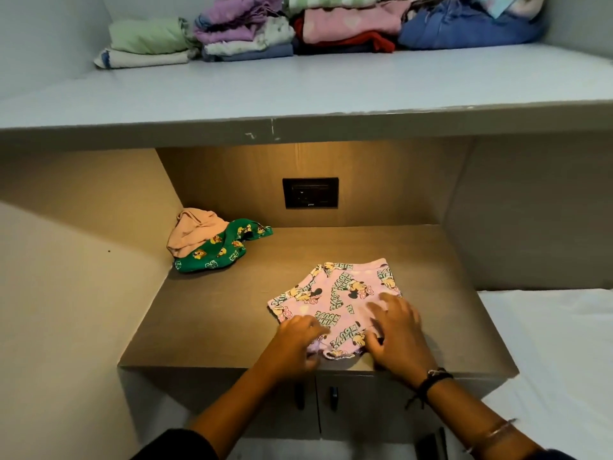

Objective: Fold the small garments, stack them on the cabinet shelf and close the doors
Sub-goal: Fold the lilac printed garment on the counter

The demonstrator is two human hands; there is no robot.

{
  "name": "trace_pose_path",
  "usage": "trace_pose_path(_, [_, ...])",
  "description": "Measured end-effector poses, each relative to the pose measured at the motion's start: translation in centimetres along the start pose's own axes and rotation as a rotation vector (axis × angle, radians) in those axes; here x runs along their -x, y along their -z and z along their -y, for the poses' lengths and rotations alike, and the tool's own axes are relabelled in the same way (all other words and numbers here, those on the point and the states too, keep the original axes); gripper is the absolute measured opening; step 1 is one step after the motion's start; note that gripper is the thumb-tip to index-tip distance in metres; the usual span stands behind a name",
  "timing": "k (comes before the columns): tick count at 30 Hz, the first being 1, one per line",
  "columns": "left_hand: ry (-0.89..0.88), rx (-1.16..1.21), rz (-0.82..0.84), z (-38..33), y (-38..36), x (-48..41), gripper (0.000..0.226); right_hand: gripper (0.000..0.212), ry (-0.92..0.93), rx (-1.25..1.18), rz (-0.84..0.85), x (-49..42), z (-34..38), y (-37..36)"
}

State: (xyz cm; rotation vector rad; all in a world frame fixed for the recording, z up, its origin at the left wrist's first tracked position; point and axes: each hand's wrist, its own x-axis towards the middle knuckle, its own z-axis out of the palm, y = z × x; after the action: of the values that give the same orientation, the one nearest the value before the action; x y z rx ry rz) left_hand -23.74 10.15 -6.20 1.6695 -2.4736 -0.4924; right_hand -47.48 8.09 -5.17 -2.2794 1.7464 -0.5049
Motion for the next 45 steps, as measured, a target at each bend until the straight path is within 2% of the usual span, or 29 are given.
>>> trace_pose_path(2, [0.077,0.056,0.056,1.5,1.2,-0.2,0.062,0.051,0.235,0.062,0.114,1.3,1.7,-1.1])
trace_pose_path(4, [0.16,0.106,0.026,3.6,2.7,-0.6,0.061,0.055,0.404,0.174,0.138,2.2,3.2,-2.7])
trace_pose_path(7, [0.275,0.013,-0.028,7.0,4.8,-1.8,0.058,0.044,0.471,0.266,0.147,2.4,5.0,-4.6])
trace_pose_path(9, [0.385,-0.055,-0.001,8.2,5.3,-2.6,0.053,0.026,0.473,0.273,0.119,2.2,5.9,-5.5])
trace_pose_path(10, [0.497,-0.004,-0.009,8.9,5.1,-3.2,0.048,0.019,0.464,0.274,0.112,2.1,6.2,-5.8])
trace_pose_path(12, [0.736,0.23,-0.038,9.3,4.6,-4.1,0.054,0.017,0.438,0.252,0.104,2.3,6.6,-6.1])
trace_pose_path(13, [0.798,0.358,-0.021,9.5,4.2,-4.7,0.06,0.017,0.419,0.227,0.101,2.5,6.7,-6.1])
trace_pose_path(15, [0.792,0.528,0.057,9.9,4.0,-6.0,0.055,0.012,0.379,0.171,0.116,2.8,6.9,-5.9])
trace_pose_path(18, [0.771,0.816,0.143,8.2,5.1,-7.3,0.018,0.015,0.261,0.054,0.152,2.7,6.9,-5.4])
trace_pose_path(19, [0.781,0.934,0.16,7.5,5.7,-7.6,0.014,0.018,0.209,-0.01,0.143,2.5,7.0,-5.2])
trace_pose_path(21, [0.826,1.064,0.194,6.1,6.8,-8.2,0.027,0.019,0.105,-0.139,0.079,2.2,7.5,-4.8])
trace_pose_path(23, [0.81,1.032,0.196,5.2,7.0,-9.3,0.033,0.018,0.034,-0.23,0.006,1.9,8.1,-4.5])
trace_pose_path(27, [0.749,0.9,0.013,4.3,7.8,-12.0,0.006,0.011,-0.176,-0.396,-0.159,1.8,8.7,-3.5])
trace_pose_path(29, [0.647,0.93,-0.057,2.6,9.0,-13.8,0.016,0.006,-0.342,-0.455,-0.323,1.9,8.4,-2.9])
trace_pose_path(32, [0.457,0.914,-0.001,-1.5,9.7,-16.5,0.024,0.02,-0.62,-0.654,-0.476,2.6,7.4,-2.5])
trace_pose_path(35, [0.291,0.827,0.119,-6.2,8.7,-17.9,0.027,0.032,-0.781,-0.741,-0.477,3.8,5.4,-2.9])
trace_pose_path(39, [0.155,0.781,0.327,-10.1,5.8,-18.4,0.025,0.033,-0.912,-0.69,-0.41,5.5,3.0,-3.4])
trace_pose_path(41, [0.14,0.767,0.301,-10.3,4.6,-18.2,0.021,0.034,-0.933,-0.636,-0.356,6.1,2.1,-3.6])
trace_pose_path(43, [0.119,0.768,0.209,-9.6,4.0,-17.1,0.018,0.035,-0.93,-0.593,-0.31,6.4,1.7,-3.6])
trace_pose_path(45, [0.021,0.638,0.107,-7.8,3.5,-14.9,0.011,0.031,-0.924,-0.522,-0.304,6.4,1.4,-3.6])
